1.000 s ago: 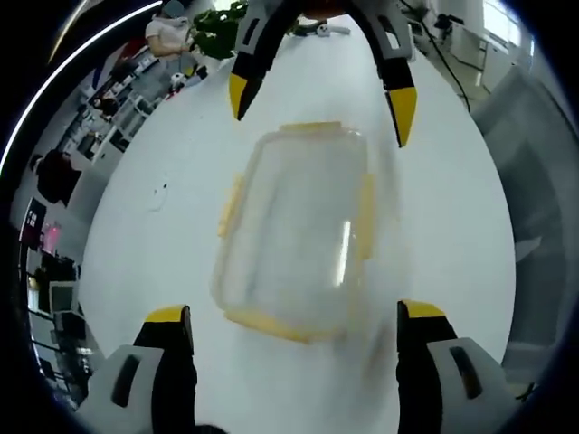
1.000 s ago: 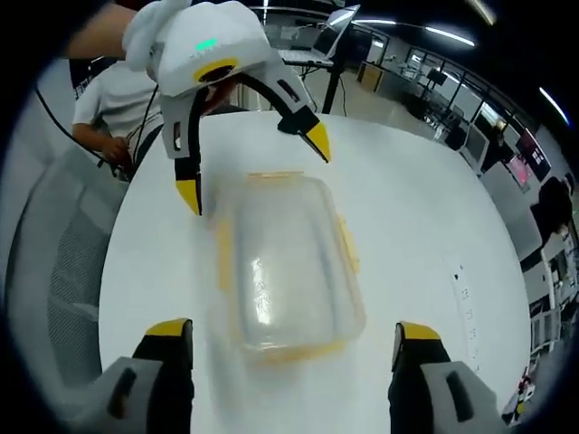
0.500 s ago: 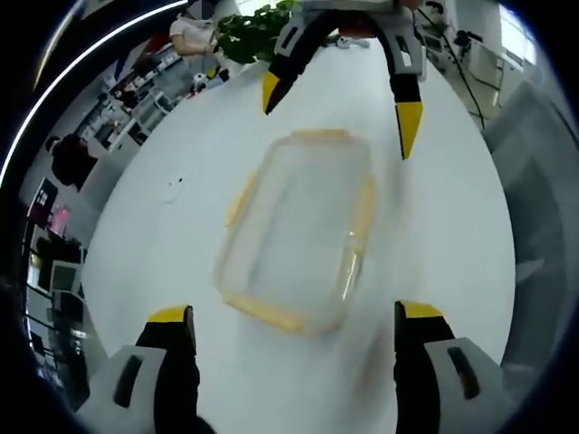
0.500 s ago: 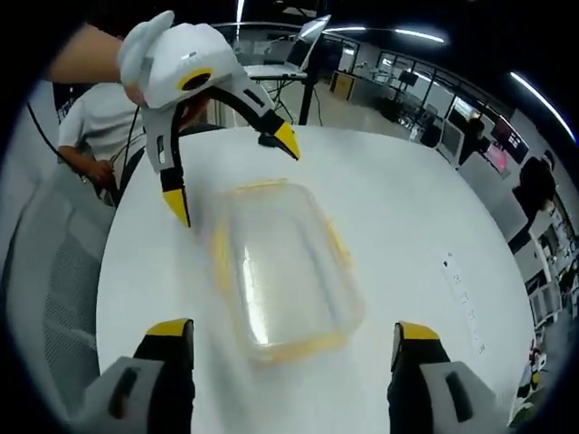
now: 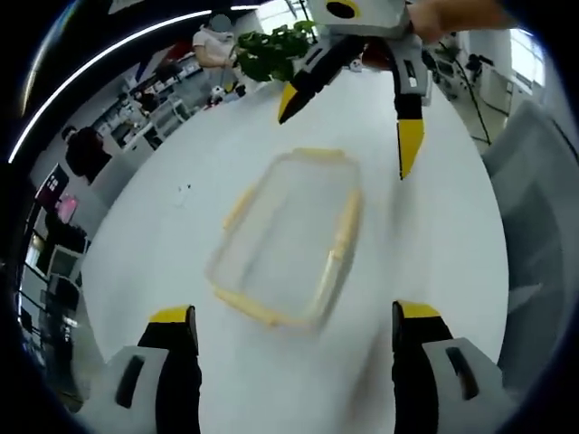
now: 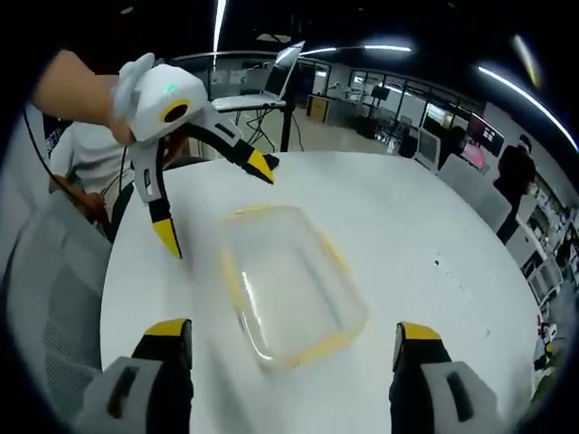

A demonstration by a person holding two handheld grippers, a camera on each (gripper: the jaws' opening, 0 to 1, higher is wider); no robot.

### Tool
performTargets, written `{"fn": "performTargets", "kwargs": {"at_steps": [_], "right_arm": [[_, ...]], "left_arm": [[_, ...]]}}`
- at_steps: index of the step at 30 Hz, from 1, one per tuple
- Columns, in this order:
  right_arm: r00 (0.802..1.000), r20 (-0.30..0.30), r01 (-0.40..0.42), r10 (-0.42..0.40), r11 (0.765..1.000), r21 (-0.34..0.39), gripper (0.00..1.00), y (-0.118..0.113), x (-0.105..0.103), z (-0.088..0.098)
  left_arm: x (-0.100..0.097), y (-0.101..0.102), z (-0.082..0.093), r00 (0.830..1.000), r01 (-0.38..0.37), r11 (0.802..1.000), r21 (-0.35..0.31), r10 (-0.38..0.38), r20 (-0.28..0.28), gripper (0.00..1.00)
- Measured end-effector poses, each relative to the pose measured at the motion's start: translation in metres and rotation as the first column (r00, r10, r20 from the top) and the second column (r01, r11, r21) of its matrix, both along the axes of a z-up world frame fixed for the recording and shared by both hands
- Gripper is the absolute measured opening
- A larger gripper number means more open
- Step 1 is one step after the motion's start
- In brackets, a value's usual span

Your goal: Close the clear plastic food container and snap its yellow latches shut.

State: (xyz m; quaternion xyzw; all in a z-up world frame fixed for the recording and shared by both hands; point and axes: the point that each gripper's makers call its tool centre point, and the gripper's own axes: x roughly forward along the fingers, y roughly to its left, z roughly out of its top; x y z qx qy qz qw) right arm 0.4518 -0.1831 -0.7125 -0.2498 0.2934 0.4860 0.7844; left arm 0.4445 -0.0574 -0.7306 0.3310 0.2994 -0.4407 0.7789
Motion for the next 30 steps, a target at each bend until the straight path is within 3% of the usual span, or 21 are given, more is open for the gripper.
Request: {"fn": "performTargets", "kwargs": {"at_steps": [10, 30], "right_arm": [[0.999, -0.009, 0.032, -0.032, 0.998, 0.055, 0.93, -0.002, -0.012, 0.0], [0.992, 0.02, 0.118, -0.123, 0.977, 0.178, 0.91, -0.005, -0.034, 0.008]], "left_arm": [[-0.017, 0.003, -0.008, 0.999, -0.041, 0.999, -0.031, 0.04, -0.01, 0.86], [-0.041, 0.013, -0.005, 0.989, -0.147, 0.981, -0.125, 0.146, -0.02, 0.84]]}}
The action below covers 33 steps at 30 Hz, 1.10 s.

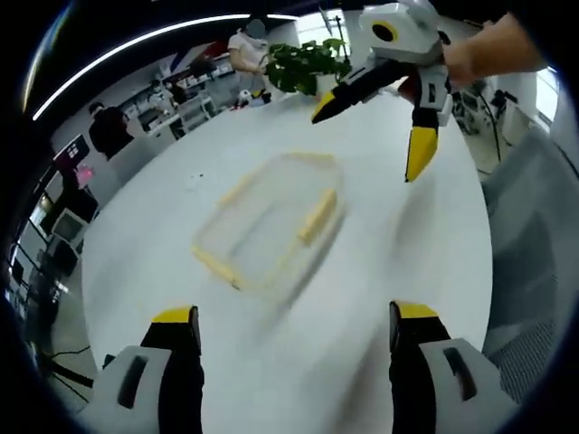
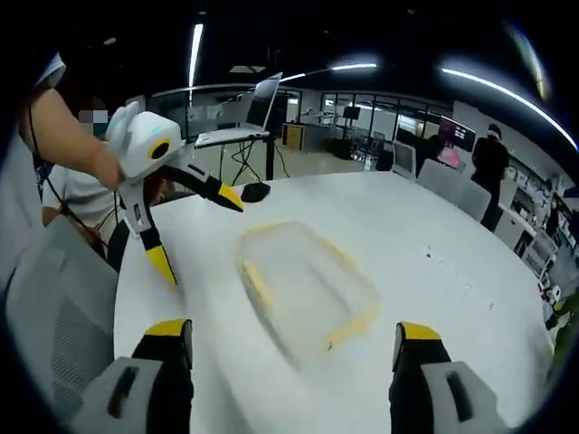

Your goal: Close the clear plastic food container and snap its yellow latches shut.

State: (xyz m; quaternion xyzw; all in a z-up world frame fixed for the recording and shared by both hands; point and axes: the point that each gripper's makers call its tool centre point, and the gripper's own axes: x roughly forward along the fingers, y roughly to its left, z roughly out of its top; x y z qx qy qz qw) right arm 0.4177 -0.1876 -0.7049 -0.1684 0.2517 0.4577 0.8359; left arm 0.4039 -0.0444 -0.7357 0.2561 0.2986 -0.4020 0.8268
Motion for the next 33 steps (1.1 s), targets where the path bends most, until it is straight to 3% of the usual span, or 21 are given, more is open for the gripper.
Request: {"fn": "performTargets", "kwargs": {"at_steps": [14, 24, 30, 33], "right_arm": [[0.996, 0.067, 0.064, -0.066, 0.997, 0.045, 0.91, -0.02, -0.015, 0.006], [0.99, 0.074, 0.119, -0.124, 0.99, 0.072, 0.91, -0.032, -0.031, 0.002], [0.986, 0.075, 0.142, -0.149, 0.986, 0.086, 0.9, -0.038, -0.038, 0.0], [0.983, 0.075, 0.162, -0.17, 0.982, 0.098, 0.9, -0.042, -0.04, 0.0]], "left_arm": [[-0.019, 0.009, -0.001, 0.996, -0.087, 0.995, -0.057, 0.089, 0.024, 0.84], [-0.035, 0.019, -0.005, 0.988, -0.152, 0.984, -0.088, 0.155, 0.023, 0.85], [-0.037, 0.029, 0.0, 0.975, -0.202, 0.974, -0.103, 0.21, 0.073, 0.84], [-0.041, 0.031, -0.001, 0.973, -0.216, 0.97, -0.111, 0.223, 0.06, 0.84]]}}
